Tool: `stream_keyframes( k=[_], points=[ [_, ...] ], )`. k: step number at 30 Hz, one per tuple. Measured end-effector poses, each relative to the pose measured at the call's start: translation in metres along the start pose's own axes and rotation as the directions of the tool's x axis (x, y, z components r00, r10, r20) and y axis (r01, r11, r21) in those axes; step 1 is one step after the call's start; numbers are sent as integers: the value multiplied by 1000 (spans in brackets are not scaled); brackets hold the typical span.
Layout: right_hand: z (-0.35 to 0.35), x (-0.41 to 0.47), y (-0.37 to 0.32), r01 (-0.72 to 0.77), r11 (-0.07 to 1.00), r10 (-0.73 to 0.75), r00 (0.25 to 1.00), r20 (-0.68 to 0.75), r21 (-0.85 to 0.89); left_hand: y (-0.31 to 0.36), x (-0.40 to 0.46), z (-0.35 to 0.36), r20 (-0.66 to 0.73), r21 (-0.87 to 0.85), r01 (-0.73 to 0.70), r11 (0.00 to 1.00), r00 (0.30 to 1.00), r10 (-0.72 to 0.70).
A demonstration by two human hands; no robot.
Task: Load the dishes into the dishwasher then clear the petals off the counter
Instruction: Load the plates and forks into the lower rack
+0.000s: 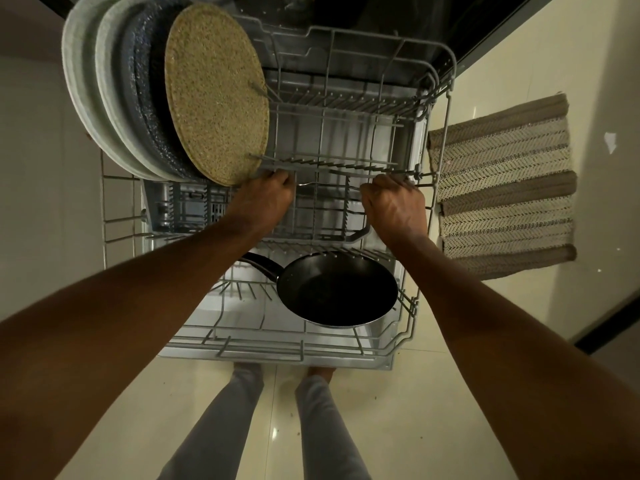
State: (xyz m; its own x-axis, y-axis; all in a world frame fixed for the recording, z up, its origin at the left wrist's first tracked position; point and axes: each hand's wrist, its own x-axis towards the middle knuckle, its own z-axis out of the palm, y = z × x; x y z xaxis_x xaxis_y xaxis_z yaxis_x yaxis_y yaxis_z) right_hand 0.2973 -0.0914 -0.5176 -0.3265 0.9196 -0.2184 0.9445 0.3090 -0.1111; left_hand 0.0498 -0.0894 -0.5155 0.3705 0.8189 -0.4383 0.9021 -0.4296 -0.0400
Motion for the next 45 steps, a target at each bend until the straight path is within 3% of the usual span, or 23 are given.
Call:
stream_keyframes(
  k=[6,11,19,22,33,36,40,45],
  points=[
    [3,5,-2,-27,1000,27,998,50,-6,4,7,-2,75,-6,24,1000,997,-24],
    [0,7,-3,-59,998,58,996,68,13,4,10,0,66,-31,22,999,998,-20],
    [-25,-11,-13,-178,973,169,983,75,145,6,-15,-22,21,-158,128,979,992,-126],
    [-53,-25,-23,-151,983,135,979,154,102,9,-42,-43,-11,-208,111,972,993,-116],
    [-228,-105,-95,-265,945,159,883,441,191,46,-192,-211,52,-173,123,977,992,-115],
    [-292,-129,-119,-283,938,181,891,415,199,49,-247,-266,5,-158,117,980,993,-118],
    [-371,-158,-158,-196,954,114,937,331,226,42,-322,-325,-96,-152,168,974,978,-184],
    [-443,-201,-214,-141,967,84,963,254,214,27,-411,-366,-208,-282,285,916,914,-348]
  ],
)
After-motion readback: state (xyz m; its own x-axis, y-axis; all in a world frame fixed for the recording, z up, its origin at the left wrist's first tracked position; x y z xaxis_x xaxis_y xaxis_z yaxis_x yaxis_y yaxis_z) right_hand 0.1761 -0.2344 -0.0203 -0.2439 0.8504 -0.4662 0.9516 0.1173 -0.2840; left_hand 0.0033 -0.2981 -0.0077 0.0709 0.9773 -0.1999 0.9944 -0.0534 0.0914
